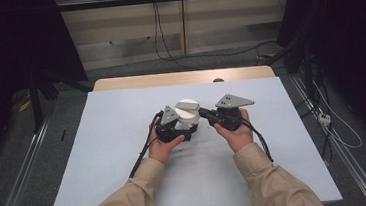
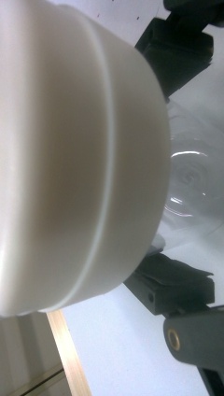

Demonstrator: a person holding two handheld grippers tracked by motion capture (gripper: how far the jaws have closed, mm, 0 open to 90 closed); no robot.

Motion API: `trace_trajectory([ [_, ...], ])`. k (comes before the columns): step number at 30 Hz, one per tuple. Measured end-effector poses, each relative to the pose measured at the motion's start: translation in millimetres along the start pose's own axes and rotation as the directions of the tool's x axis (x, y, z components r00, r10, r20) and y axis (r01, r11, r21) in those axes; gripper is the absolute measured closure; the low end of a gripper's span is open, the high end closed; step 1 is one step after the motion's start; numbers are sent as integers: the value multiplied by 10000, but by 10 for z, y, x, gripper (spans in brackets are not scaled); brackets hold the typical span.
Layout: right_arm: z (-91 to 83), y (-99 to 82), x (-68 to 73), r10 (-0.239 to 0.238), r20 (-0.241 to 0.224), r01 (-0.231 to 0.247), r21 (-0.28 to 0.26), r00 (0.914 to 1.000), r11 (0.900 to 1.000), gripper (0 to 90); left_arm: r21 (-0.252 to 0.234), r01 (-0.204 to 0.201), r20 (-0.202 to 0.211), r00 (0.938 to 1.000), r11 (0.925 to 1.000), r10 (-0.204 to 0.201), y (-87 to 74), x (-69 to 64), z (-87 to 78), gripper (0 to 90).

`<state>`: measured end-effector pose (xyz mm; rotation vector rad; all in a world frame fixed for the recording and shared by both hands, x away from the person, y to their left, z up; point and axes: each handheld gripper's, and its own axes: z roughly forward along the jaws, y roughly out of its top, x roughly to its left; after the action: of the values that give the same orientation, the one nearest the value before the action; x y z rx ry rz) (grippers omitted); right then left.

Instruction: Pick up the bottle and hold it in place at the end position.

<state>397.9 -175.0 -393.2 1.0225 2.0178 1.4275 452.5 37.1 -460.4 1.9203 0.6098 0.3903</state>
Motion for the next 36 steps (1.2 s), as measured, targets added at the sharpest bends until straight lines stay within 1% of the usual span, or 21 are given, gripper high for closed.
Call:
trace_trajectory([
  [13,56,114,19,-206,-77,205,-76,9998,9998,900,4,10,10,10000,10000,-10,0,1,1,188],
  [18,83,162,21,-280,-86,279,-134,9996,9995,900,-31,97,36,9999,9999,-97,-2,-3,3,188],
  [24,114,210,31,-348,-103,346,-164,9993,9993,900,-27,42,7,10000,10000,-42,-1,-2,3,188],
  [36,189,298,45,-506,-173,503,-179,9986,9986,900,-55,89,13,10000,9999,-89,-2,-4,5,188],
])
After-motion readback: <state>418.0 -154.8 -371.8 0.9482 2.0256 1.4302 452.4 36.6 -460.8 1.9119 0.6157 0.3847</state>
